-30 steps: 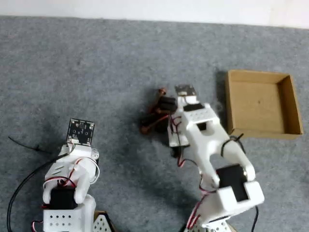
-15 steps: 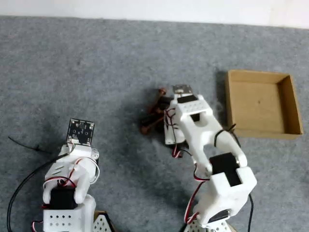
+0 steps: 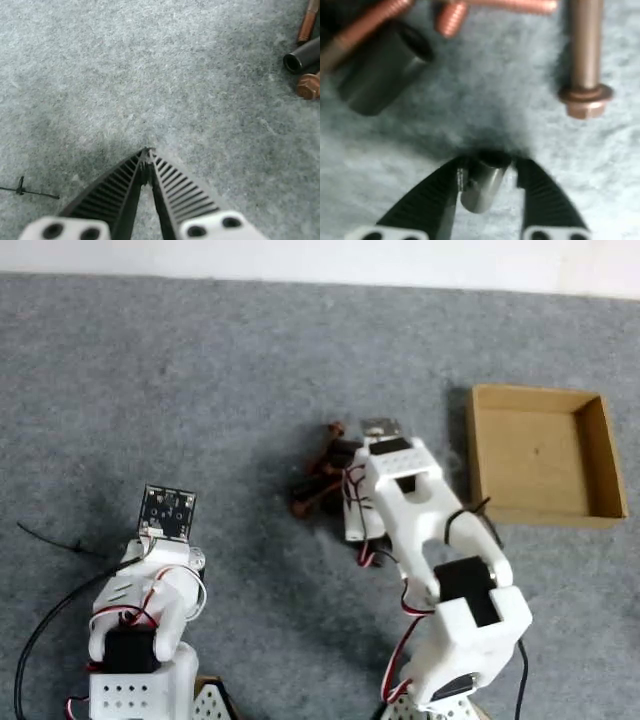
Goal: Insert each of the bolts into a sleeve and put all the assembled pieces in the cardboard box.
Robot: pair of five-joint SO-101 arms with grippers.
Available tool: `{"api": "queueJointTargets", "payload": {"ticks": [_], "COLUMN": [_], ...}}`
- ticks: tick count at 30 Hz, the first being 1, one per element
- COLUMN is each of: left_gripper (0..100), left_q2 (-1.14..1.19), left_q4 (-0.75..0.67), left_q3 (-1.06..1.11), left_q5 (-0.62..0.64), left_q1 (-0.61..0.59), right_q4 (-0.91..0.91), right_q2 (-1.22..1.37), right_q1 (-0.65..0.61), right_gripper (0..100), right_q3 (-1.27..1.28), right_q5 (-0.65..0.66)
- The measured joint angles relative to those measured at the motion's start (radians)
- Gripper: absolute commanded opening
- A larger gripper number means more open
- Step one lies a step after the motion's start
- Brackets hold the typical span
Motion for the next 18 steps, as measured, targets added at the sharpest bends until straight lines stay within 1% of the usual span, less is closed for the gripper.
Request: {"api": "queueJointTargets", "payload": {"ticks": [11, 13, 15, 18], "left_gripper": [0, 0, 0, 0], "left_q2": [0.000, 0.000, 0.000, 0.000], "left_q4": [0.000, -0.011, -0.018, -0.048], "left_q3": [0.000, 0.000, 0.000, 0.000], "left_q5": [0.000, 0.000, 0.000, 0.000], "left_q1": [0.000, -0.002, -0.029, -0.083], "right_q4": [-0.018, -0.026, -0.054, -0.153], "right_q2": [-0.018, -0.063, -0.138, -0.305], "right_q1": [0.008, 0.008, 0.006, 0.023], "right_gripper": [0.5, 0.5, 0.5, 0.4], "right_q3": [0.031, 0.060, 0.123, 0.269], "right_q5": [-0.003, -0.003, -0.003, -0.003]}}
